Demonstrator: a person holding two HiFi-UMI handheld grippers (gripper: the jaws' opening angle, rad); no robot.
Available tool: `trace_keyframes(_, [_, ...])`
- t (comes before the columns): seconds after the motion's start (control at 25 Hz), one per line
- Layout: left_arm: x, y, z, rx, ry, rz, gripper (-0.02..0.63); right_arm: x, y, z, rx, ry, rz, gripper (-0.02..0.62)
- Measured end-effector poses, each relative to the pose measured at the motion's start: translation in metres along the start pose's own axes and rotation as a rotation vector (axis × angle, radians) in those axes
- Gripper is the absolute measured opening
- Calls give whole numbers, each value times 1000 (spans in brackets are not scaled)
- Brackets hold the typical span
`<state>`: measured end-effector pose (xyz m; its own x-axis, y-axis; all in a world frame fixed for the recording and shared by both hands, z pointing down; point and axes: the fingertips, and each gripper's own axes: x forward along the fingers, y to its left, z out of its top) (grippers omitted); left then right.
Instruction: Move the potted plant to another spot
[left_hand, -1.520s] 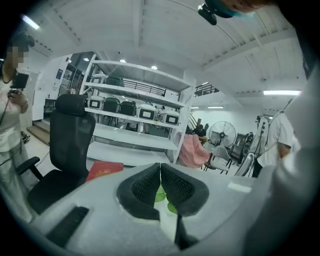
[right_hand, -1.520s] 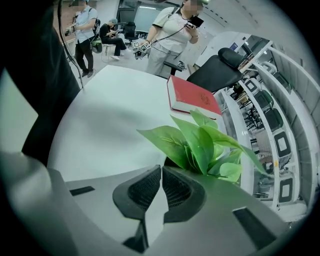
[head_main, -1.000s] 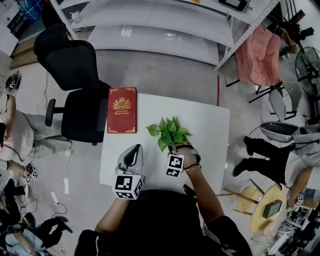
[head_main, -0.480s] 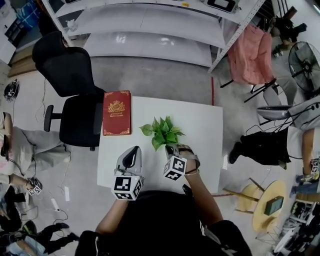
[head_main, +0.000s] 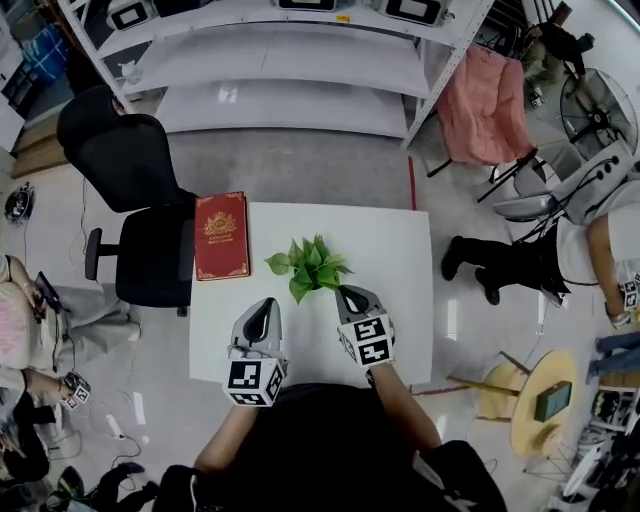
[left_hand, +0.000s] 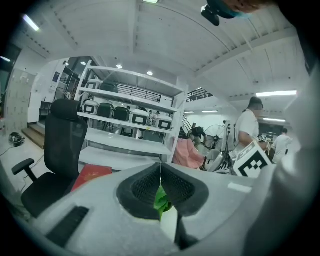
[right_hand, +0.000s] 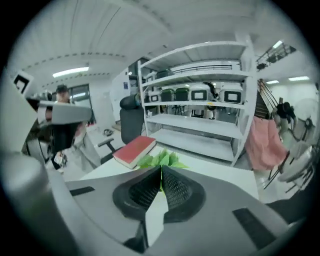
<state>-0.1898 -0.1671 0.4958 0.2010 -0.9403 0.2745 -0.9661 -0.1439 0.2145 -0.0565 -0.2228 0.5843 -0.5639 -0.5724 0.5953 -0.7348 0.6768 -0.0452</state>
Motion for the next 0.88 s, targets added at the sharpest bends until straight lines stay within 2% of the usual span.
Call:
trace_keyframes(0.16, [-5,-11,4,0,-25,-1,18,-33,-3,18,141,-147,-20,14])
trace_keyframes(0.4, [-10,-17,6,5,-34,-4,18,-77,10,38,221,-287,-41,14])
trace_keyframes(0.88, [-3,-28,-1,22,-7,-40,18,-86,22,30,206,-286,-34,12])
